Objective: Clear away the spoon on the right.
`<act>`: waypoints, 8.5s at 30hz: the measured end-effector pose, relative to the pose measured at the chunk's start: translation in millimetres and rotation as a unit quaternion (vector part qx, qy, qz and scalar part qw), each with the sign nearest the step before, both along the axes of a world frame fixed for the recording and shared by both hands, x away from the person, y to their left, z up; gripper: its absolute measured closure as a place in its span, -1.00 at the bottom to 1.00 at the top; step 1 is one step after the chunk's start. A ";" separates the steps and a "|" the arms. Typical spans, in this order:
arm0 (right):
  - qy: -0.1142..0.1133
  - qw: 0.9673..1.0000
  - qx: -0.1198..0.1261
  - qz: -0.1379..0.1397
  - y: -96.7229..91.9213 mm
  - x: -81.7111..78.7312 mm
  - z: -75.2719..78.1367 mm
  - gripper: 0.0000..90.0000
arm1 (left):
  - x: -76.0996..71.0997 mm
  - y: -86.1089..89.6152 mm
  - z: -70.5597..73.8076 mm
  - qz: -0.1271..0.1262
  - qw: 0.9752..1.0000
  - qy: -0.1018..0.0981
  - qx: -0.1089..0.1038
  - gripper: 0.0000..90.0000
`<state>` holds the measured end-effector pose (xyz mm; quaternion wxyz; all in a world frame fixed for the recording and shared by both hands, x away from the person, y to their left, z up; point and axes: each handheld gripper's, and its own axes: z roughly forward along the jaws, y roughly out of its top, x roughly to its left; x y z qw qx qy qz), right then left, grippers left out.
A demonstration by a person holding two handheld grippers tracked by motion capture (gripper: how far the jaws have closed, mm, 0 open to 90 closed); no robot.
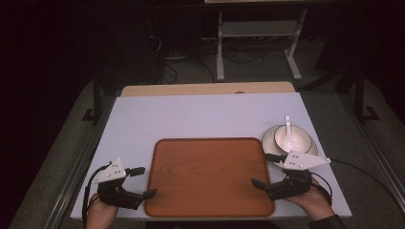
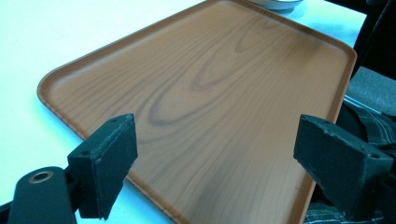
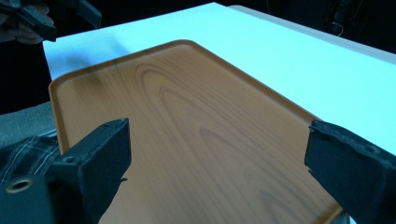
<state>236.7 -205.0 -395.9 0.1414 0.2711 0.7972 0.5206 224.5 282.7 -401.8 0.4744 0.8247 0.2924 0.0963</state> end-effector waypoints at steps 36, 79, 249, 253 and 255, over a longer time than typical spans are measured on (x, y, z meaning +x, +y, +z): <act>-0.021 0.999 0.009 -0.036 -11.3 31.2 26.7 -0.86 | -2.8 2.1 -0.2 0.003 1.000 0.001 0.002 -0.71; 0.002 0.997 -0.017 -0.069 -24.0 86.3 43.6 -0.77 | -3.1 4.1 -1.6 0.008 1.000 0.006 -0.005 -0.71; 0.118 0.938 0.028 -0.326 -139.2 78.8 -26.7 -0.18 | 4.2 -1.3 0.1 -0.007 1.000 -0.004 -0.011 -0.71; 0.120 0.937 0.020 -0.327 -138.3 79.3 -26.2 -0.02 | 3.8 -0.5 0.5 -0.006 1.000 -0.004 -0.010 -0.71; 0.119 0.938 0.018 -0.327 -137.8 79.4 -26.1 0.00 | 3.6 -0.4 0.6 -0.006 1.000 -0.004 -0.011 -0.71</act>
